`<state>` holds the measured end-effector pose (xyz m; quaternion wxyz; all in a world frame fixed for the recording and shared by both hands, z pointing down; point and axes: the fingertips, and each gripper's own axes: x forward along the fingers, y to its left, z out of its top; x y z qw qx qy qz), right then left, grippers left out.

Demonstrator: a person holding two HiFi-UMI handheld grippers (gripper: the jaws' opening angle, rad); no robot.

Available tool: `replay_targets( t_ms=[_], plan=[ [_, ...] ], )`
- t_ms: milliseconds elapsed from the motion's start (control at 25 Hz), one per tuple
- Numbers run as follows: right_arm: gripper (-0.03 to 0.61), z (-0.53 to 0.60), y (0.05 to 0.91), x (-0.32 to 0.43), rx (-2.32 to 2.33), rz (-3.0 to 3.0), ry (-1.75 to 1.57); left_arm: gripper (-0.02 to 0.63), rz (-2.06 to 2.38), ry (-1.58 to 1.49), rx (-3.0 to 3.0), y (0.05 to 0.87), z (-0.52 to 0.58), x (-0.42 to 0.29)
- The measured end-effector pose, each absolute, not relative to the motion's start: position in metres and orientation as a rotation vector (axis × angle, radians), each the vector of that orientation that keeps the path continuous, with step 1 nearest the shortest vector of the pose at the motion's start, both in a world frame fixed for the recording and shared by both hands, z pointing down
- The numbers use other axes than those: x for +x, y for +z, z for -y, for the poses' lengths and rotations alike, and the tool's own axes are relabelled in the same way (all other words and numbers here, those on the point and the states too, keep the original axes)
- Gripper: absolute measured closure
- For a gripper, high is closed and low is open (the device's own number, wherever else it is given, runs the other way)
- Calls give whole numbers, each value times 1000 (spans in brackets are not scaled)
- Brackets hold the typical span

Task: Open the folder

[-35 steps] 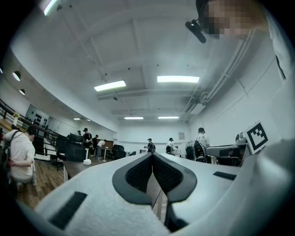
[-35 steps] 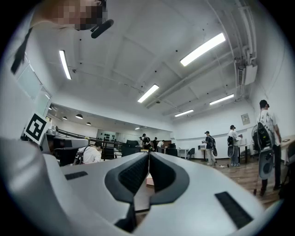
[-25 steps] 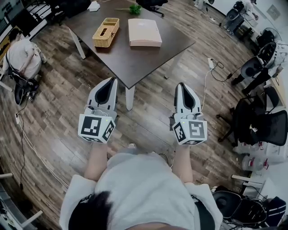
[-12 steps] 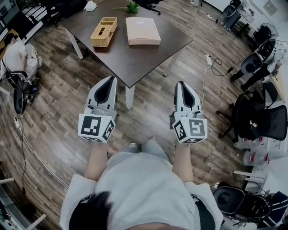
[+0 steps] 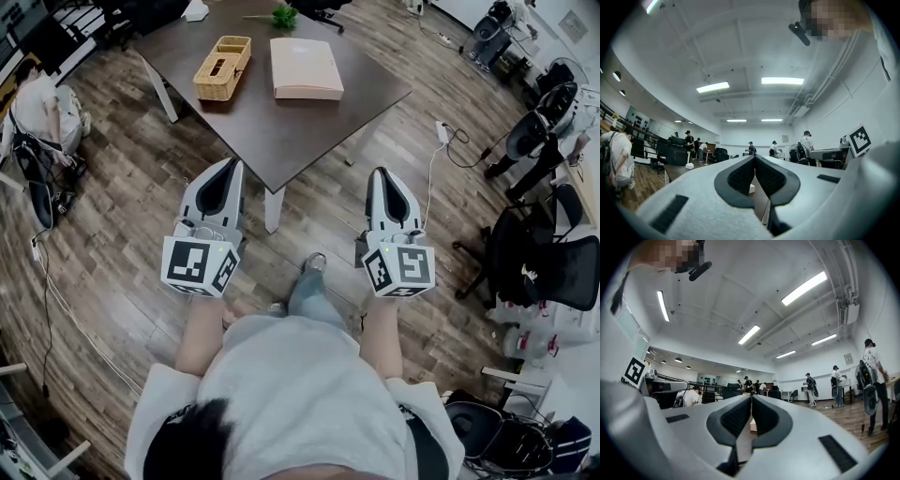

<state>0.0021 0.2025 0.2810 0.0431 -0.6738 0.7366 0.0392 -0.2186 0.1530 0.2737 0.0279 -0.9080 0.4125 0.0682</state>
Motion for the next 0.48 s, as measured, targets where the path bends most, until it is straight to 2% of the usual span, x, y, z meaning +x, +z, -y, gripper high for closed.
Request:
replay_targets(
  t_ms=[480],
  plan=[
    [565, -114, 273, 51, -1999, -2301, 144, 606, -1297, 216, -2773, 266, -75, -165]
  ],
)
